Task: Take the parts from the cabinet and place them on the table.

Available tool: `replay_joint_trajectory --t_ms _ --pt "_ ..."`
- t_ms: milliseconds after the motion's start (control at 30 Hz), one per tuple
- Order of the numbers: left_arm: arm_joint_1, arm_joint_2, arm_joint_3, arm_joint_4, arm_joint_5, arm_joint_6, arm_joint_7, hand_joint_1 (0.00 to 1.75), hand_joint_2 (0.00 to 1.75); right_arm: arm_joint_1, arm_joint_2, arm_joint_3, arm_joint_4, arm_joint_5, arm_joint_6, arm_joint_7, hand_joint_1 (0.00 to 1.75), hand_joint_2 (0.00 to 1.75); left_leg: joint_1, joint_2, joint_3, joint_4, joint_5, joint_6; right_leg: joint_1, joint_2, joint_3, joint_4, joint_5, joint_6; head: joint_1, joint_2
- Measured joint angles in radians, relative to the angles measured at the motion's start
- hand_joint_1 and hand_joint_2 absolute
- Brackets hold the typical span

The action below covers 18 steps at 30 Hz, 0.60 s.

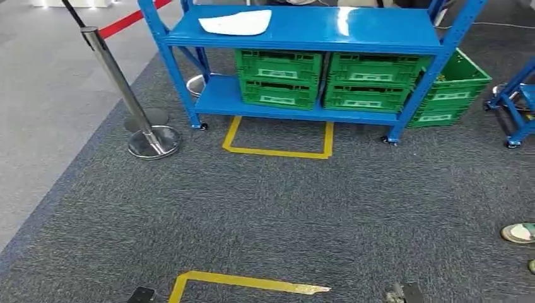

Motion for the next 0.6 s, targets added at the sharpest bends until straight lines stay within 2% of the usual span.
replay_joint_trajectory --t_ms 33,67,100,133,167,200,233,367,600 --pt "-0.001 0.0 -0.001 0.0 0.0 0.0 0.0 0.0 0.0 -0.001 0.0 0.0 0.0 0.0 0.0 0.0 0.0 0.0 -0.003 -0.015 0.043 -0.097 0.052 0.011 0.001 0.006 0.003 0.0 0.0 0.0 -0.001 0.0" --pt "-0.002 0.001 -0.002 0.0 0.0 0.0 0.0 0.0 0.0 -0.001 0.001 0.0 0.0 -0.006 0.0 0.0 0.0 0.0 -0.006 -0.033 0.066 -0.153 0.064 0.024 -0.001 0.012 0.001 0.0 0.001 0.002 -0.002 0.0" --pt "-0.006 0.0 -0.003 0.0 0.0 -0.001 0.0 0.0 0.0 -0.001 0.002 -0.001 0.0 -0.009 0.0 0.0 0.0 0.0 -0.004 -0.034 0.069 -0.169 0.06 0.028 0.007 0.019 -0.003 0.006 0.0 0.007 -0.002 0.0" --pt "-0.01 -0.001 -0.006 0.0 0.0 -0.003 0.0 0.0 0.0 -0.001 0.001 -0.002 0.0 -0.01 -0.001 0.0 0.0 0.0 -0.001 -0.034 0.073 -0.186 0.053 0.003 0.007 0.02 -0.014 0.013 -0.002 0.006 -0.004 0.0" --pt "-0.01 -0.003 -0.008 0.0 0.0 -0.004 0.001 0.0 0.0 -0.001 -0.003 -0.003 0.002 -0.01 -0.003 0.0 0.0 0.0 0.0 -0.034 0.068 -0.185 0.056 -0.023 0.006 0.019 -0.016 0.011 -0.001 -0.001 0.0 0.0" --pt "-0.006 -0.005 -0.01 0.0 0.0 -0.006 0.002 0.0 0.0 0.0 -0.004 -0.003 0.002 -0.01 -0.004 0.0 0.0 0.0 -0.003 -0.035 0.067 -0.185 0.057 -0.008 0.004 0.019 -0.016 0.01 0.0 0.001 -0.001 0.0" --pt "-0.005 -0.005 -0.011 0.0 0.0 -0.006 0.002 0.0 0.0 -0.001 -0.004 -0.003 0.002 -0.009 -0.005 0.0 0.0 0.0 -0.004 -0.035 0.067 -0.185 0.057 -0.005 0.002 0.019 -0.016 0.007 0.003 0.006 -0.002 0.0" --pt "-0.005 -0.006 -0.016 0.0 0.0 -0.011 0.002 0.0 0.0 -0.003 -0.004 -0.004 0.002 -0.011 -0.002 -0.003 0.0 0.0 -0.009 -0.035 0.065 -0.185 0.06 0.001 -0.003 0.017 -0.014 0.002 0.007 0.014 -0.001 0.0" --pt "-0.004 -0.008 -0.017 0.0 -0.003 -0.015 0.002 0.0 0.0 -0.002 -0.004 -0.006 0.002 -0.015 0.004 -0.023 0.0 0.0 -0.011 -0.035 0.065 -0.184 0.06 0.008 -0.005 0.017 -0.014 0.0 0.009 0.02 -0.002 0.0"
